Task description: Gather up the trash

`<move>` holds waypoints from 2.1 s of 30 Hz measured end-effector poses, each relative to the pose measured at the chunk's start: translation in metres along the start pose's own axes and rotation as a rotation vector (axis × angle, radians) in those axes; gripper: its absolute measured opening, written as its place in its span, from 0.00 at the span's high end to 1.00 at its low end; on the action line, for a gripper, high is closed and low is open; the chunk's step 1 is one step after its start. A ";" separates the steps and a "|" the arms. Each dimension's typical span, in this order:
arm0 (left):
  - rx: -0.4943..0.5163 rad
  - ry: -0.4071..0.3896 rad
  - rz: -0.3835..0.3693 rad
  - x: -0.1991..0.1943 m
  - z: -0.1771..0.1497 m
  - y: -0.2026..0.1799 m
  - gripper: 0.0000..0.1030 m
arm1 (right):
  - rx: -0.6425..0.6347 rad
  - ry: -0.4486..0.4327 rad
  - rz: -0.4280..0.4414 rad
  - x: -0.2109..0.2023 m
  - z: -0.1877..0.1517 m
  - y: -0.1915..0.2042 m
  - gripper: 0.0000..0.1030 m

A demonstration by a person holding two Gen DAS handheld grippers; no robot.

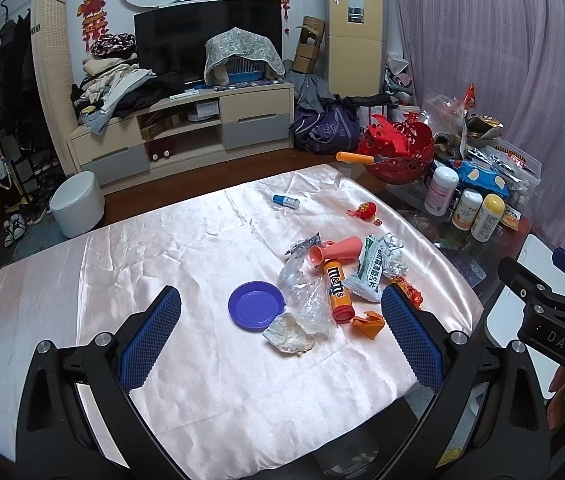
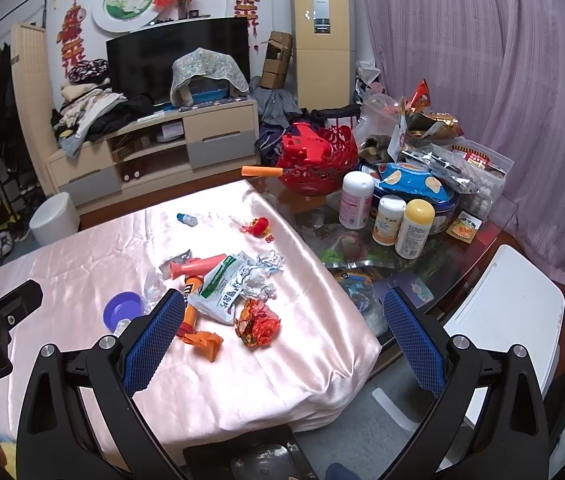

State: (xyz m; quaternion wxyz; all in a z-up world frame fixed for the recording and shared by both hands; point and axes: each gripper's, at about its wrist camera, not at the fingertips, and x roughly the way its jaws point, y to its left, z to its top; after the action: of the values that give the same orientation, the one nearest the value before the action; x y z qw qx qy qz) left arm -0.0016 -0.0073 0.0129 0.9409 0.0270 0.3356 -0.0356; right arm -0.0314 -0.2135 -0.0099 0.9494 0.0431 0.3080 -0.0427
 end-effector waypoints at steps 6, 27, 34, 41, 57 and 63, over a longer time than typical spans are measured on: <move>-0.007 -0.002 -0.001 0.002 -0.001 0.000 0.08 | 0.002 -0.001 0.000 0.000 0.000 0.000 0.03; -0.014 -0.003 0.000 0.002 -0.002 0.007 0.08 | 0.003 0.003 -0.002 0.000 0.001 -0.001 0.03; -0.015 -0.003 0.000 0.002 -0.002 0.007 0.08 | 0.005 0.002 -0.003 -0.001 0.001 -0.002 0.03; -0.022 0.012 0.014 0.009 -0.004 0.013 0.08 | 0.019 0.002 0.003 0.005 0.001 -0.008 0.03; 0.018 0.203 0.026 0.080 -0.057 0.039 0.08 | 0.000 0.212 0.012 0.097 -0.045 -0.020 0.03; 0.039 0.310 -0.062 0.118 -0.082 0.019 0.11 | -0.028 0.258 0.042 0.118 -0.061 -0.017 0.03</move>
State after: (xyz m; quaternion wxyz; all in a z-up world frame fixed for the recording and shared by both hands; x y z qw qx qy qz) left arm 0.0396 0.0124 -0.1253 0.8757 0.0399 0.4765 -0.0666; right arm 0.0262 -0.2303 -0.1291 0.9032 0.0412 0.4271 -0.0128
